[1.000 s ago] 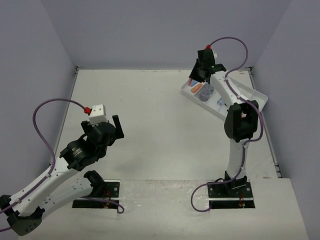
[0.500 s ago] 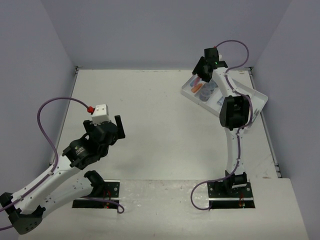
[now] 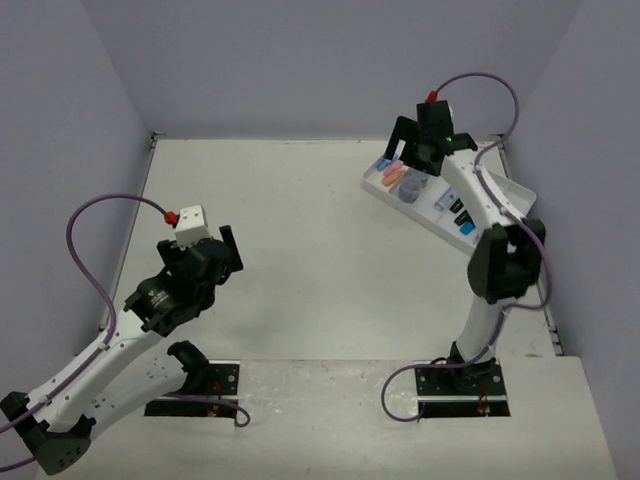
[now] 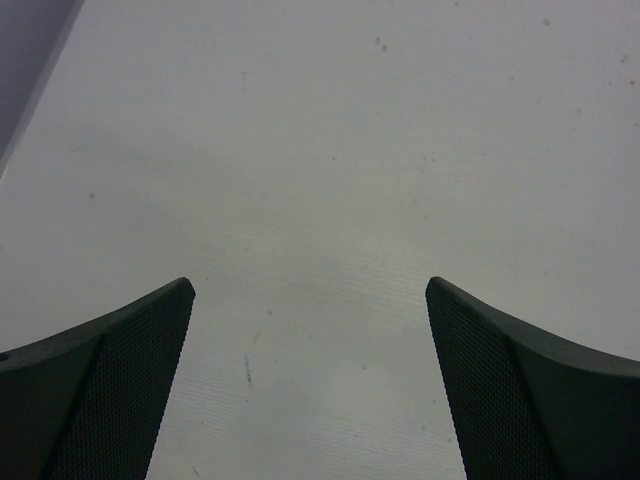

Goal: Sort the stationery into containers
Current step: Place the stationery in the storage box, then reset both arms

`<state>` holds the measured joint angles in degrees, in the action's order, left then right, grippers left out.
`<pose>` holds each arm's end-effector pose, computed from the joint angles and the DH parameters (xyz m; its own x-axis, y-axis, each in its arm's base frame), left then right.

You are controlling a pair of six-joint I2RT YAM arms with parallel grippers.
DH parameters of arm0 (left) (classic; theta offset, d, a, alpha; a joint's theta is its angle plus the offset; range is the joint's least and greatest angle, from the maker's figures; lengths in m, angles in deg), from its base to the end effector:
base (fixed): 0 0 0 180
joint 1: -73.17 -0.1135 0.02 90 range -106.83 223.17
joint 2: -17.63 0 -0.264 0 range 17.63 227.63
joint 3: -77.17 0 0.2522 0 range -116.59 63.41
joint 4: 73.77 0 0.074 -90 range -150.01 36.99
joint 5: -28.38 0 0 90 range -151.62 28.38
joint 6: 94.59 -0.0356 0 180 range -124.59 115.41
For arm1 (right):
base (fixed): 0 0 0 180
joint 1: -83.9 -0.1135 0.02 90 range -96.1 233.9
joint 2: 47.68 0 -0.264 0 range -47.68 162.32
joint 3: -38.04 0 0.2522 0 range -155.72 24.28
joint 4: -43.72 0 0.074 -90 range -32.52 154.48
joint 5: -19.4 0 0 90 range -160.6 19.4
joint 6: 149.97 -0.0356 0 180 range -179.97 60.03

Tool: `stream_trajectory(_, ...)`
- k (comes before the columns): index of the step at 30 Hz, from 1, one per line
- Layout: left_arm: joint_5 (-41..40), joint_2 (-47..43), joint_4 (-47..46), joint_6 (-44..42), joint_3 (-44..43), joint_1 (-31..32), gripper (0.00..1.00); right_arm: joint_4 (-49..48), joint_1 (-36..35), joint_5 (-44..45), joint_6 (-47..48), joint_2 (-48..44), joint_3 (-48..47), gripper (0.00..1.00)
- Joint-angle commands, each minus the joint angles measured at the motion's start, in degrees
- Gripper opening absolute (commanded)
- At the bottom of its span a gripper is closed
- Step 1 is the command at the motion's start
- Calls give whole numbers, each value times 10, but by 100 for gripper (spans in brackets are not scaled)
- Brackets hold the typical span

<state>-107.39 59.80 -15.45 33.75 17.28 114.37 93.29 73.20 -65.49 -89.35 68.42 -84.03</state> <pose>0.1218 -0.0728 0.3032 -0.4151 -0.2117 -0.8848 -0.2644 0.9586 -0.1052 0.4587 0.0835 0.3013 -0.6501 0.3745 -0.6612 0.2265 0.9261 0.3018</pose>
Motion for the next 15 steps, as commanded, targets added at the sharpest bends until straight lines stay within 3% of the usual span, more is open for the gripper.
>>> stream_trajectory(1, -43, -2, -8, 10, -17, -34, 100, -95, -50, 57, 78, -309, 200, 99)
stream_trajectory(10, -68, -34, -11, -27, -36, -43, 100, -77, -70, 82, 113, -717, 510, 99)
stream_trajectory(15, -121, -34, -45, -89, -41, -43, 100, -15, -70, 119, 93, -830, 560, 99)
